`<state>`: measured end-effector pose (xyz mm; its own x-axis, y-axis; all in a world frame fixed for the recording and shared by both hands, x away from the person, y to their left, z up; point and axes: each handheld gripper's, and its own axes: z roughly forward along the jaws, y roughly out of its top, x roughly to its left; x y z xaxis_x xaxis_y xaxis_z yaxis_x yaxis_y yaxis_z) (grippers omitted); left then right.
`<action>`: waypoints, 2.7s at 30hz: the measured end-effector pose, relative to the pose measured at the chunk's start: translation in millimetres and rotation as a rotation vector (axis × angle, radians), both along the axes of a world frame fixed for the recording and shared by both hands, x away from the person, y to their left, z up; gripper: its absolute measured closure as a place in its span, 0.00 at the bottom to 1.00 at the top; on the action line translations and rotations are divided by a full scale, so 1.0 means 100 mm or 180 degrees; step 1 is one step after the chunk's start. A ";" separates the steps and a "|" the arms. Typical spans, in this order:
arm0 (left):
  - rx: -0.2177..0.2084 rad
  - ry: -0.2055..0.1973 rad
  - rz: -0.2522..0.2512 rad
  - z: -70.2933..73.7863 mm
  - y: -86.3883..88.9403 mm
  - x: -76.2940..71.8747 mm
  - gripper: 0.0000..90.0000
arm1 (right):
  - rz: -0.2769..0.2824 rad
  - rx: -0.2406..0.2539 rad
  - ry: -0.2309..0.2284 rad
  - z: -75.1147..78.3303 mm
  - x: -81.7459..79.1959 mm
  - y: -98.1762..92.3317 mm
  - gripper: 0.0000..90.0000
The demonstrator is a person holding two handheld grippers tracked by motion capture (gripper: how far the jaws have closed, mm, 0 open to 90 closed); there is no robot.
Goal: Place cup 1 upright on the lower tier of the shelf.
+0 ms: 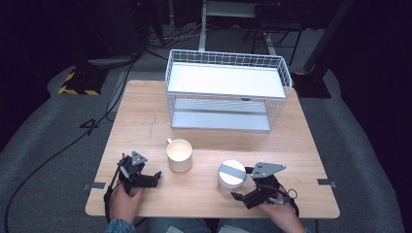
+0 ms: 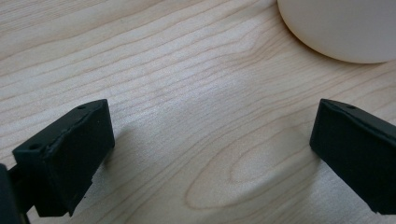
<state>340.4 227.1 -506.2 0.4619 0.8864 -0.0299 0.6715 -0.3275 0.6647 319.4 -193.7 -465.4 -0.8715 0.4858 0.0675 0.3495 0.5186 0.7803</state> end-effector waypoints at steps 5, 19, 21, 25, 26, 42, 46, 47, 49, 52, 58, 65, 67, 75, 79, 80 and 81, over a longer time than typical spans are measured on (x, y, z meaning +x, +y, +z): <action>0.0001 0.0000 0.0000 0.00 0.00 0.00 0.00 | 0.0050 -0.0018 0.0037 -0.08 0.04 0.10 0.00; 0.0001 0.0001 -0.0001 0.00 0.00 0.00 0.00 | 0.0019 0.0130 -0.0062 -0.22 0.11 0.19 0.10; 0.0002 0.0000 -0.0001 0.00 0.00 0.00 0.00 | 0.0033 0.0141 -0.0067 -0.23 0.10 0.19 0.14; 0.0000 0.0000 -0.0001 0.00 0.00 0.00 0.00 | 0.0073 0.0187 -0.0095 -0.23 0.09 0.19 0.19; 0.0000 0.0000 0.0000 0.00 0.00 0.00 0.00 | 0.0073 0.0180 -0.0126 -0.23 0.09 0.19 0.20; 0.0001 0.0000 -0.0001 0.00 0.00 0.00 0.00 | 0.0070 0.0105 -0.0291 -0.19 0.05 0.21 0.21; 0.0002 0.0000 0.0000 0.00 0.00 0.00 0.00 | 0.0079 0.0125 -0.0295 -0.14 0.05 0.23 0.21; 0.0002 0.0000 0.0000 0.00 0.00 0.00 0.00 | 0.0079 0.0125 -0.0295 -0.14 0.05 0.23 0.21; 0.0000 0.0000 0.0000 0.00 0.00 0.00 0.00 | 0.0095 0.0104 -0.0297 -0.12 0.05 0.25 0.21; 0.0001 0.0000 0.0000 0.00 0.00 0.00 0.00 | 0.0087 0.0082 -0.0300 -0.09 0.06 0.26 0.22; 0.0001 0.0000 0.0000 0.00 0.00 0.00 0.00 | 0.0093 0.0112 -0.0308 0.02 0.10 0.26 0.21; 0.0001 0.0000 0.0000 0.00 0.00 0.00 0.00 | 0.0090 0.0130 -0.0364 0.20 0.18 0.31 0.21; 0.0001 0.0000 0.0000 0.00 0.00 0.00 0.00 | 0.0075 0.0127 -0.0387 0.26 0.25 0.34 0.21; 0.0002 0.0000 -0.0001 0.00 0.00 0.00 0.00 | 0.0027 0.0144 -0.0401 0.41 0.42 0.39 0.21; -0.0001 0.0000 0.0001 0.00 0.00 0.00 0.00 | 0.0009 0.0147 -0.0409 0.48 0.49 0.41 0.21; 0.0000 0.0000 0.0001 0.00 0.00 0.00 0.00 | 0.0000 0.0139 -0.0428 0.50 0.51 0.42 0.21; 0.0003 0.0000 -0.0001 0.00 0.00 0.00 0.00 | -0.0007 0.0134 -0.0438 0.52 0.53 0.42 0.21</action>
<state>340.4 227.1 -506.2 0.4621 0.8863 -0.0292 0.6714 -0.3282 0.6644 372.1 -151.3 -413.5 -0.8729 0.4869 -0.0323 0.2388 0.4839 0.8419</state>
